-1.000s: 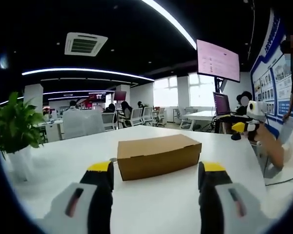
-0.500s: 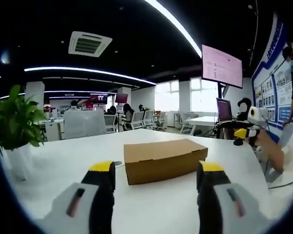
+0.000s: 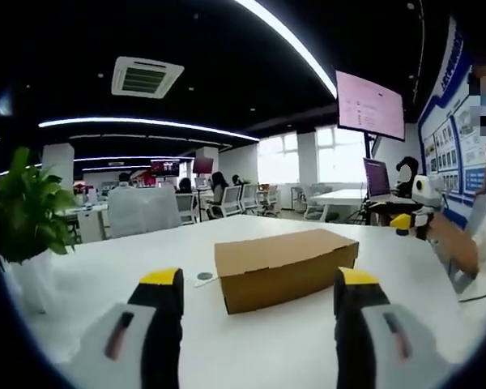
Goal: Operate the shoe box by opening the lid, removing the specified soft item, and placing it in the target area until the item is outside and the box remains undamaged.
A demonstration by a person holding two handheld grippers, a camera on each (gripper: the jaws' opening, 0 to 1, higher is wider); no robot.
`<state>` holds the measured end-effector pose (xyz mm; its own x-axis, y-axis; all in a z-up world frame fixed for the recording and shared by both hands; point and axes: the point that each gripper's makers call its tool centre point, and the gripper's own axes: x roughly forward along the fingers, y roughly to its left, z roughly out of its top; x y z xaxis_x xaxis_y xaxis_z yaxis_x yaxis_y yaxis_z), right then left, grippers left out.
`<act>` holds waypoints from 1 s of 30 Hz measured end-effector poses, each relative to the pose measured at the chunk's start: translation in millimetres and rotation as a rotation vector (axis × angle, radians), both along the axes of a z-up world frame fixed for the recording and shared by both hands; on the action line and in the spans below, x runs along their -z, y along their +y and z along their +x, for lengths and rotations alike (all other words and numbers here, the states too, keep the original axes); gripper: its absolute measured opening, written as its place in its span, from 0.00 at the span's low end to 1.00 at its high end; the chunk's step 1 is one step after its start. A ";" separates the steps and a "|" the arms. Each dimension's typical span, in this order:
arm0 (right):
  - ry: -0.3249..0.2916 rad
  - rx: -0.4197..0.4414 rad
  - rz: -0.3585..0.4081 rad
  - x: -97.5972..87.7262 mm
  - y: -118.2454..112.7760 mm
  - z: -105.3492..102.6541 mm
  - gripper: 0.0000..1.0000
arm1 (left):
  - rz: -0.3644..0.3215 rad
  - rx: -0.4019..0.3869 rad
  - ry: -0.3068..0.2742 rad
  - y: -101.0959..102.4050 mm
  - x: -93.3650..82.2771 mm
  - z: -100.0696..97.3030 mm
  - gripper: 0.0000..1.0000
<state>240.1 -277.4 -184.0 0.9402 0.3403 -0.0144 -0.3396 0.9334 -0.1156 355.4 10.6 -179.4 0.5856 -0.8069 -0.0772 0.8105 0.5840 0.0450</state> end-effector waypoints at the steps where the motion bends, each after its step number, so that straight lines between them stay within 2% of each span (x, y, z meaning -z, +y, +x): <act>1: 0.003 -0.016 0.021 -0.9 2.2 1.0 0.72 | 0.011 0.012 -0.003 -2.7 1.3 1.2 0.79; 8: -0.006 0.011 0.008 -1.9 -1.0 10.4 0.72 | 0.035 0.069 -0.004 -20.8 6.4 12.6 0.82; 13: 0.021 0.018 0.025 8.4 -2.2 17.0 0.71 | 0.054 0.095 0.000 -32.2 10.3 18.8 0.82; 23: 0.047 0.042 0.037 20.4 -11.1 18.4 0.71 | 0.103 0.098 0.011 -39.9 18.1 31.9 0.81; 30: 0.051 0.043 0.013 21.9 -10.4 23.7 0.70 | 0.094 0.110 0.015 -44.3 16.1 37.4 0.81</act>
